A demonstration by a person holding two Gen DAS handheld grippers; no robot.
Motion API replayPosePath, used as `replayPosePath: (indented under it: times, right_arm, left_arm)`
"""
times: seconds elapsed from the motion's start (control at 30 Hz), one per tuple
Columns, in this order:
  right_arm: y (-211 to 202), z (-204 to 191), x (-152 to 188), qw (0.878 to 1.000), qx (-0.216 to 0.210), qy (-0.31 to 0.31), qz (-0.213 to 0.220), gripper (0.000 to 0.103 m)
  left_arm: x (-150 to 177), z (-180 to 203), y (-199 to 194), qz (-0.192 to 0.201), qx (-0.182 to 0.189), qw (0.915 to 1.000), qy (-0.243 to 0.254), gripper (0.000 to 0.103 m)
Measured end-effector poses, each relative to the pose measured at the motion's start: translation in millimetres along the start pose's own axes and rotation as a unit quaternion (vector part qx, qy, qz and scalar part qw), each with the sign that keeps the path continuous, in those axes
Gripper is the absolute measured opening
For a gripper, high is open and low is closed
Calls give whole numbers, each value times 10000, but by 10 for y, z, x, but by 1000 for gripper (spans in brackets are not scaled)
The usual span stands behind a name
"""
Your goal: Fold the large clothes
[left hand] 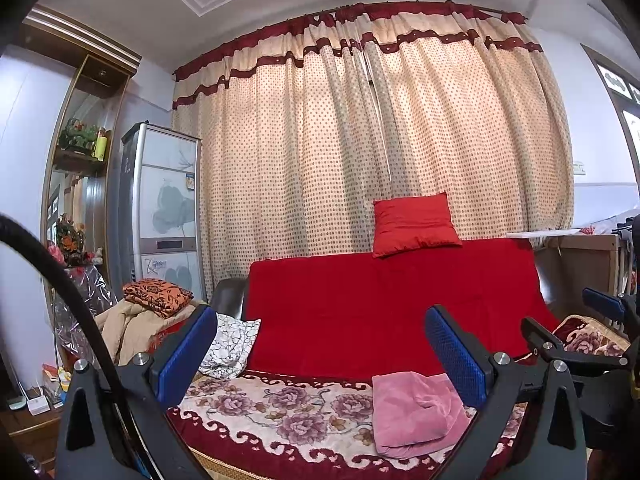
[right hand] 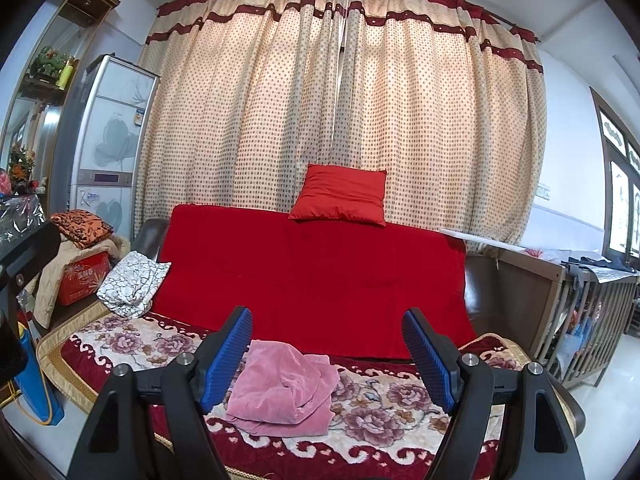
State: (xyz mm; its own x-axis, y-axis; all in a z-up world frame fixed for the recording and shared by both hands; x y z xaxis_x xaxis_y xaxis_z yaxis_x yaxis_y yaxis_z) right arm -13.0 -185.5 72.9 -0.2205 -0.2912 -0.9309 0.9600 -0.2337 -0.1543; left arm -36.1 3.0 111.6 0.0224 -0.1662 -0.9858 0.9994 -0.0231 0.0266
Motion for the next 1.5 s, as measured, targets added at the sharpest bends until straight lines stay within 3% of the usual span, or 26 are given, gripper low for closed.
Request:
replayPosePath:
  times: [0.9,1.5]
  right_arm:
    - [115,-110,103,9995,-186,-30,-236,80]
    - [476,-143,389,9964,-269,56,-797,80]
  left_arm:
    - [79,5,88,-164,8,9998,107,103]
    - [470,-16,544,-909,-303,9952,214,103]
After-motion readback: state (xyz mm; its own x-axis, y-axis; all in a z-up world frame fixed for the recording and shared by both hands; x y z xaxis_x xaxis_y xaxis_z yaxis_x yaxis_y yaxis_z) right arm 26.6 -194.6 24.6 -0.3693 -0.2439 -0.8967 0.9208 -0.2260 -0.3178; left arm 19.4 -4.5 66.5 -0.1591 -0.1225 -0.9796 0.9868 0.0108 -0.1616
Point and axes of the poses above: each gripper's, at about its wrist camera, not at the fingertips, and y roughly the way its jaws point, z to its right, x to its underside, the point moved 6 cm from there along y, roughly the way its jaws point, and after that the axes turned 14 degrees about -y, right-handed, at the moved point
